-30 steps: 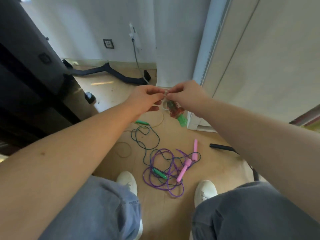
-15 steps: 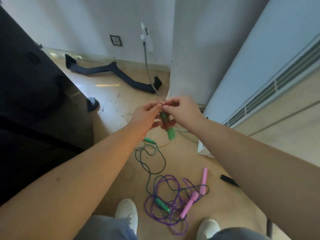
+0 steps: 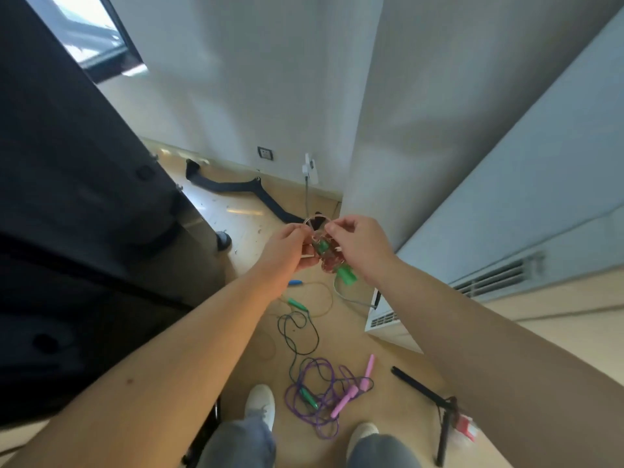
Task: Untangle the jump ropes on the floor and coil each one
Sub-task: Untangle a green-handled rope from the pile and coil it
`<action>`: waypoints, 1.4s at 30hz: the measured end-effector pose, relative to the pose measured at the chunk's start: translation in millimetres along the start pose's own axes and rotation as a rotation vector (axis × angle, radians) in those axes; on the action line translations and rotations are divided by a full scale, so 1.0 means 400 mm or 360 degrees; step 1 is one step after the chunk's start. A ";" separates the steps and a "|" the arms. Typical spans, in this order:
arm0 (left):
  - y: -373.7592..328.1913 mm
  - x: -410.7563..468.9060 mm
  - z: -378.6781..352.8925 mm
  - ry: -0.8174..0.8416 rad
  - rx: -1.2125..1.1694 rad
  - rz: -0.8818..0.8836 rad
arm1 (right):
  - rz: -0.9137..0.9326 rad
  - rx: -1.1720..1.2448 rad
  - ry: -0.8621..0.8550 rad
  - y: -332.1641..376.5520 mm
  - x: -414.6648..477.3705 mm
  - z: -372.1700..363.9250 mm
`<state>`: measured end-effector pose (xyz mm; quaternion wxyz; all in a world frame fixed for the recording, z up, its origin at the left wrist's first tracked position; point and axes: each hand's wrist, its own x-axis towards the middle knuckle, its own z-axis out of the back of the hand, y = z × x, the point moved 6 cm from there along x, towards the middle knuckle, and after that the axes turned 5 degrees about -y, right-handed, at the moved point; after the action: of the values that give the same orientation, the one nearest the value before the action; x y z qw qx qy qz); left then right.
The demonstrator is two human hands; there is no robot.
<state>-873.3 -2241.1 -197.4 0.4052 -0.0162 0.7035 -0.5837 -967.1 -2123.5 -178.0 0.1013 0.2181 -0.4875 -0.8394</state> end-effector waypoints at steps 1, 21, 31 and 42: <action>-0.048 -0.032 -0.001 -0.0006 -0.0037 -0.0004 | 0.0012 -0.0015 -0.0004 0.052 -0.011 0.028; -0.661 -0.186 0.097 -0.0141 0.0563 -0.0501 | 0.0306 0.0055 0.0075 0.635 -0.005 0.148; -0.867 -0.049 0.238 -0.0152 0.0637 -0.0690 | 0.0437 -0.0008 0.0032 0.843 0.135 0.058; -1.135 0.216 0.267 -0.0331 0.0612 -0.0873 | 0.0527 -0.0059 -0.0129 1.026 0.496 0.050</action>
<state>-1072.8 -2514.9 134.8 0.2983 -0.1873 0.5052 -0.7878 -1169.5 -2390.8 131.6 0.2225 0.0987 -0.5050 -0.8281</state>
